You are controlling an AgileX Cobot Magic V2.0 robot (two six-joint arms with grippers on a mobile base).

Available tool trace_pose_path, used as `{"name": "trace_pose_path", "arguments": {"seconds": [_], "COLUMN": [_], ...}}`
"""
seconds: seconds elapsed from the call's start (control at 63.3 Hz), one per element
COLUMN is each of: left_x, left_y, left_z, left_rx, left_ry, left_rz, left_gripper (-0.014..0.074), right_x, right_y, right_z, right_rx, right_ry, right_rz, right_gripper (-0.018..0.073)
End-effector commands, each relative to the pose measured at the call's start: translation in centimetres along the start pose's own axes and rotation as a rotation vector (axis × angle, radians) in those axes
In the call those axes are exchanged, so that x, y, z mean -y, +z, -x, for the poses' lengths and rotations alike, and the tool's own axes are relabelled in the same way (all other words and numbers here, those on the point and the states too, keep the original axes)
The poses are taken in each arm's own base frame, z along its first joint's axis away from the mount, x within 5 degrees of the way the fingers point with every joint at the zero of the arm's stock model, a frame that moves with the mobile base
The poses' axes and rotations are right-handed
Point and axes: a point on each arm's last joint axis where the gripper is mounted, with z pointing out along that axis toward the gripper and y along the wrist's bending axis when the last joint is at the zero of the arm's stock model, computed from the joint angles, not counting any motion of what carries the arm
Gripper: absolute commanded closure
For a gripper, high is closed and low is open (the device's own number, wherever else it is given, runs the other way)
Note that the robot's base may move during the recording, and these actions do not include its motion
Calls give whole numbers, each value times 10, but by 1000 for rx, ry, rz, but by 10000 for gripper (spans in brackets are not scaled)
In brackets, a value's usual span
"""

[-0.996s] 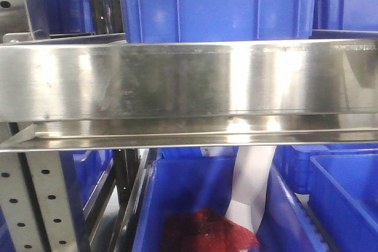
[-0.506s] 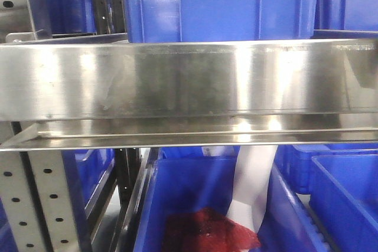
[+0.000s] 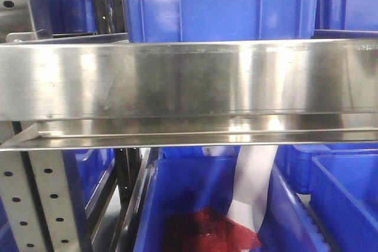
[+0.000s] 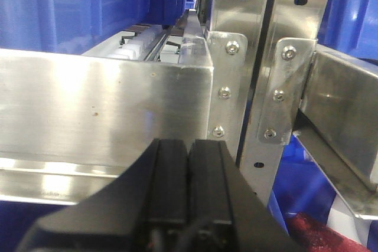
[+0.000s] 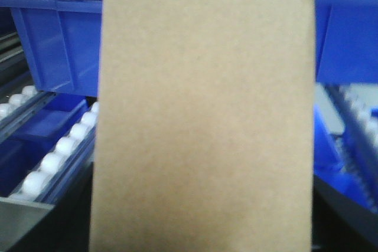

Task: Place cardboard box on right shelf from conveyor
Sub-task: 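Position the held box above the shelf with the right gripper, then lower the tan box onto the shelf rollers with the right gripper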

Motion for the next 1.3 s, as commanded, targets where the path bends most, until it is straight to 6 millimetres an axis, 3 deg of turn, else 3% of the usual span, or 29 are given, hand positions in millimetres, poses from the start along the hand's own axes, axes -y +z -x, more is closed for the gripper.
{"name": "trace_pose_path", "arguments": {"seconds": [0.0, 0.205, 0.411, 0.616, 0.806, 1.012, 1.28], "left_x": [0, 0, 0, 0, 0, 0, 0], "left_y": [-1, -1, -1, -1, -1, -1, -1], "left_z": [9, 9, 9, 9, 9, 9, 9], "left_rx": [96, 96, 96, 96, 96, 96, 96], "left_ry": [-10, -10, -10, -10, -10, -10, -10], "left_rz": [0, 0, 0, 0, 0, 0, 0], "left_gripper": [715, 715, 715, 715, 715, 715, 715], "right_x": [-3, -11, -31, -64, -80, -87, -91], "right_y": [10, 52, 106, 149, 181, 199, 211], "right_z": [39, 82, 104, 97, 79, 67, 58], "right_rx": [127, 97, 50, 14, -28, -55, -89], "right_ry": [-128, -359, -685, -1024, -1272, -1398, -1409], "right_rz": [-5, -12, 46, 174, 245, 288, 311], "right_gripper": [350, 350, 350, 350, 350, 389, 436]}}
